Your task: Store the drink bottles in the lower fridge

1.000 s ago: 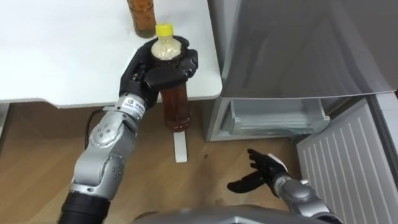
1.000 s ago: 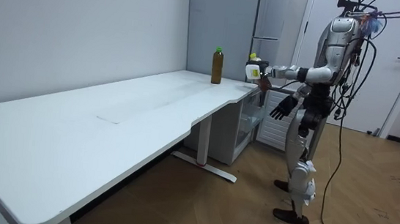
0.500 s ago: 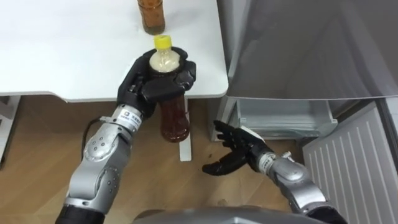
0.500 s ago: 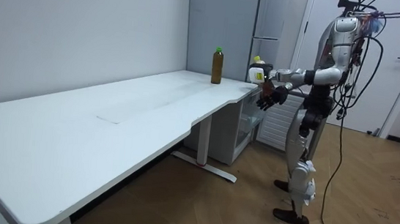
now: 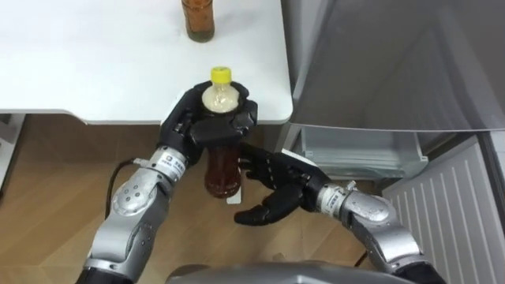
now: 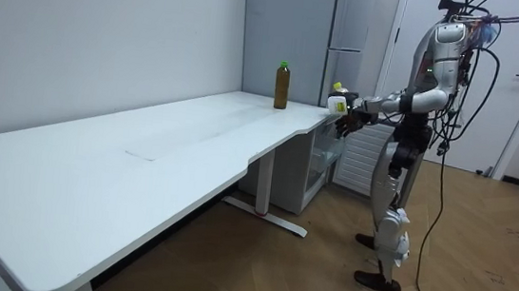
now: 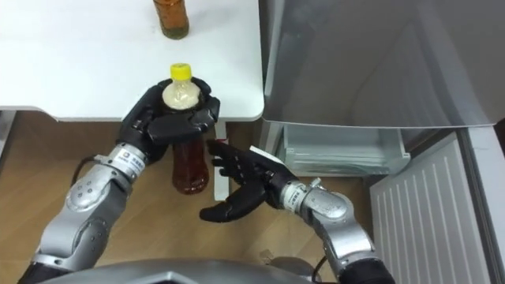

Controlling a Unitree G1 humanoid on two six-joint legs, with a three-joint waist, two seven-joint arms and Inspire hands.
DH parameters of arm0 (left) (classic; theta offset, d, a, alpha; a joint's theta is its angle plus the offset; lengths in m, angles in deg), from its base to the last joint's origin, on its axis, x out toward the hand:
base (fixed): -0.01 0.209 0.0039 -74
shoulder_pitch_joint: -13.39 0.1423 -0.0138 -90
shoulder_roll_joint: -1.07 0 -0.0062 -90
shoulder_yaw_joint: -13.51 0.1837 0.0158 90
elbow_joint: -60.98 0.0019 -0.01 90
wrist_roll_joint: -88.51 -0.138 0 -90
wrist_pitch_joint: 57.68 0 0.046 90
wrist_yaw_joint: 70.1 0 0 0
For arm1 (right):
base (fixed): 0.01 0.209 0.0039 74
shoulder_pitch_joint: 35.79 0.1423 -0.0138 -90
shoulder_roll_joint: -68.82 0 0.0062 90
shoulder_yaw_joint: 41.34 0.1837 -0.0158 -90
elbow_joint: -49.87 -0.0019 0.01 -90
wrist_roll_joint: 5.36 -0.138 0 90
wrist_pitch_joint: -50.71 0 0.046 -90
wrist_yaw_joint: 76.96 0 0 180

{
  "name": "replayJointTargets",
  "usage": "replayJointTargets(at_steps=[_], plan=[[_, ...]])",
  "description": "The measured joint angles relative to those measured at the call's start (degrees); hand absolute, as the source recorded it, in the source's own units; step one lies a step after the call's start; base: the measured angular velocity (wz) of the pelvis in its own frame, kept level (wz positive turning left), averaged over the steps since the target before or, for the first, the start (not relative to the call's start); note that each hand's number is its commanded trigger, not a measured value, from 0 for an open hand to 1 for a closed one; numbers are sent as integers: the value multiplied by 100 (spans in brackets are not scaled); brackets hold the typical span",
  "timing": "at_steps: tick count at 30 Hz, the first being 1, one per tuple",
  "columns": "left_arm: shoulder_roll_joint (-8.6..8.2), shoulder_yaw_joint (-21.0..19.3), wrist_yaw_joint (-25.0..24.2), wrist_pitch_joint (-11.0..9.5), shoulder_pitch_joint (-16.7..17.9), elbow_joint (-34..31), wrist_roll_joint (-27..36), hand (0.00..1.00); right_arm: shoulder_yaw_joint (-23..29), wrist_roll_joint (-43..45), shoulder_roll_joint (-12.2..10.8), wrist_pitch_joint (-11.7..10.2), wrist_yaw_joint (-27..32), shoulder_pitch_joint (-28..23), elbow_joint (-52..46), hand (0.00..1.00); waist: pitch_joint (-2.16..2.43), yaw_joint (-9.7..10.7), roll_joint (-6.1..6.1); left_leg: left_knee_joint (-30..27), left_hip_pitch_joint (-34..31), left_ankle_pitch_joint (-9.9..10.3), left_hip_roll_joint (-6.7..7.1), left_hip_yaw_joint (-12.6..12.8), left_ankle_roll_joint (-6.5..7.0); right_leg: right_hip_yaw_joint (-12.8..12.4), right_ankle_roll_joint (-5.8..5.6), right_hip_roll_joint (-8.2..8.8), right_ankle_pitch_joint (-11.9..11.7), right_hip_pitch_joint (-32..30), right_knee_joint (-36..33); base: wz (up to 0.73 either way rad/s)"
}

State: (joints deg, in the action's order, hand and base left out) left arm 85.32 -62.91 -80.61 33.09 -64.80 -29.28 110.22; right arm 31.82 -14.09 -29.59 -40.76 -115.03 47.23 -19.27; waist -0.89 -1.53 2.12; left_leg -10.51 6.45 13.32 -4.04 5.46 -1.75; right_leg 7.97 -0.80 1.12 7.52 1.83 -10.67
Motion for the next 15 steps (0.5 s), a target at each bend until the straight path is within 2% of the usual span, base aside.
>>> replayJointTargets(at_steps=[4, 8, 12, 15], plan=[[-14, 23, -113, 1, 4, 0, 1, 100, -15, -278, -30, 30, -262, 0, -42, 0, 37, -72, 52, -29, -81, 0, -4, -3, 0, 3, 7, 0, -5, -75, -13, 0], [-16, 71, -153, 1, 22, 10, 2, 100, -211, -417, -20, 43, -404, 0, -160, 0, 49, -81, 72, -32, -74, 0, -5, -3, 0, 9, 7, 2, -6, -55, -16, 0], [-10, 169, -154, 1, 26, 38, 31, 100, -287, -677, 43, 140, -402, -7, -177, 0, 39, -75, 56, -30, -66, 0, -4, -2, 0, 15, 6, 9, -7, -41, -19, 0], [-11, 247, -154, -1, 25, 80, 31, 100, -328, -726, 116, 161, -401, 0, -179, 0, 10, -67, 13, -14, -64, 1, -5, -2, 0, 17, 6, 8, -6, -44, -26, 0]])
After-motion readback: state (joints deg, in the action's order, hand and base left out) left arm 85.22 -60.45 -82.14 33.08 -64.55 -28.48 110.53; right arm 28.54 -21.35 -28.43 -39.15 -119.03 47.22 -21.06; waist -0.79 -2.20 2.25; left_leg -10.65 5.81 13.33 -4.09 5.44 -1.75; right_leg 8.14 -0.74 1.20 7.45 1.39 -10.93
